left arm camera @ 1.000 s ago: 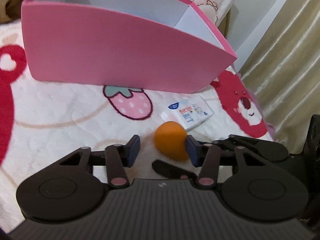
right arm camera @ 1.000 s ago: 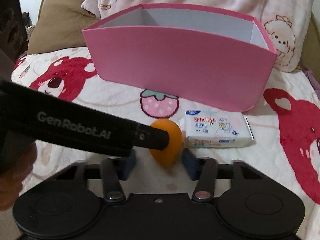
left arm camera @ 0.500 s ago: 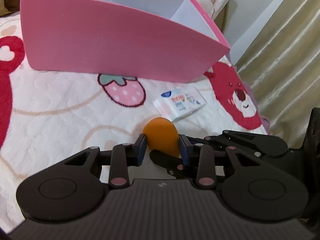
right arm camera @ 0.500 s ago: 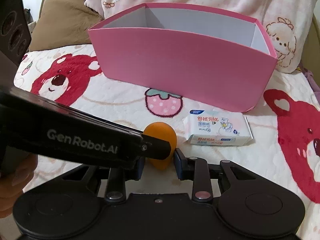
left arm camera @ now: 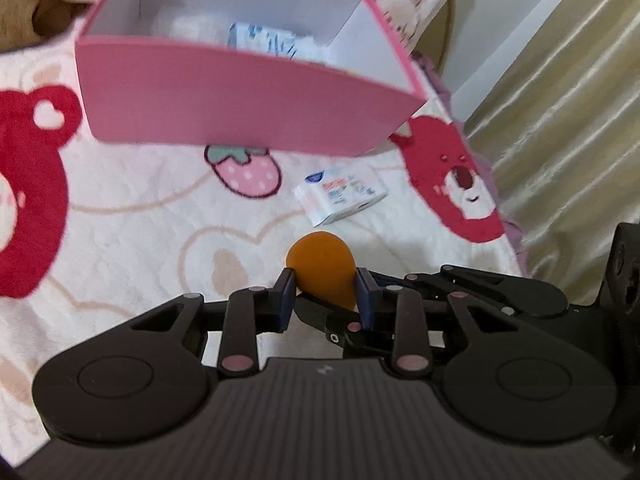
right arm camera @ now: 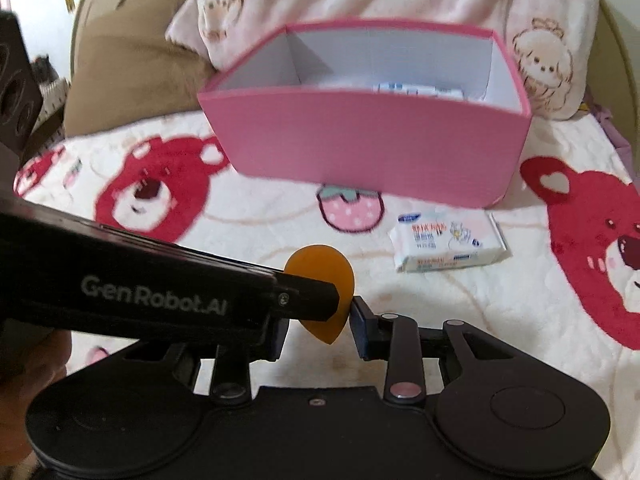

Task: Organize objects
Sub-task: 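Lift the orange sponge and carry it into the pink box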

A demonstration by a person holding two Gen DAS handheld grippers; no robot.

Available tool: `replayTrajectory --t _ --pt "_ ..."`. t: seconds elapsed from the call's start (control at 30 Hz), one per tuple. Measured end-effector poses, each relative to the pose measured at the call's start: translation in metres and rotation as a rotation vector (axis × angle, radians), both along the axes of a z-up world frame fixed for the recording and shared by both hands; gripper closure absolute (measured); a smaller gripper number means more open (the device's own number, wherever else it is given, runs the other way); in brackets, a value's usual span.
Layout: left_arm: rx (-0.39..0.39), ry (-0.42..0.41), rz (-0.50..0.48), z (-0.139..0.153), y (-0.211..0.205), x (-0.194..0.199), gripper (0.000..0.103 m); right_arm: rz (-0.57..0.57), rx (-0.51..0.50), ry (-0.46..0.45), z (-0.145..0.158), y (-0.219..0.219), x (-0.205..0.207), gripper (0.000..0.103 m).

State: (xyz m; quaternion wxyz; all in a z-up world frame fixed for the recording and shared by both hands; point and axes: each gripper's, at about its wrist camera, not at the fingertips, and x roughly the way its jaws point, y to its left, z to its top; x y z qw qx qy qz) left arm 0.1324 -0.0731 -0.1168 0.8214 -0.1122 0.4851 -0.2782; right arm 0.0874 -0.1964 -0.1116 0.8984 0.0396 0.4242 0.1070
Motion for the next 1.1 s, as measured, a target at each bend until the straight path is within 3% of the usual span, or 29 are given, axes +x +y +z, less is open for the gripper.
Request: replayTrajectory --t 0.37,0.67,0.87,1.1 --pt "0.031 -0.122 -0.04 0.087 0.002 -0.02 0.073 -0.009 -0.001 -0.127 0.076 0.004 -0.024 0.065" --pt "0.063 -0.219 -0.046 0.153 -0.006 0.009 0.073 0.008 -0.005 -0.253 0.136 -0.006 0.005 0.065" --pt "0.092 -0.242 -0.045 0.17 -0.016 0.045 0.073 -0.029 0.059 -0.305 0.147 -0.023 0.032 0.065" --pt "-0.009 -0.178 -0.028 0.154 -0.046 0.114 0.073 -0.087 0.017 -0.238 0.143 -0.054 0.097 0.065"
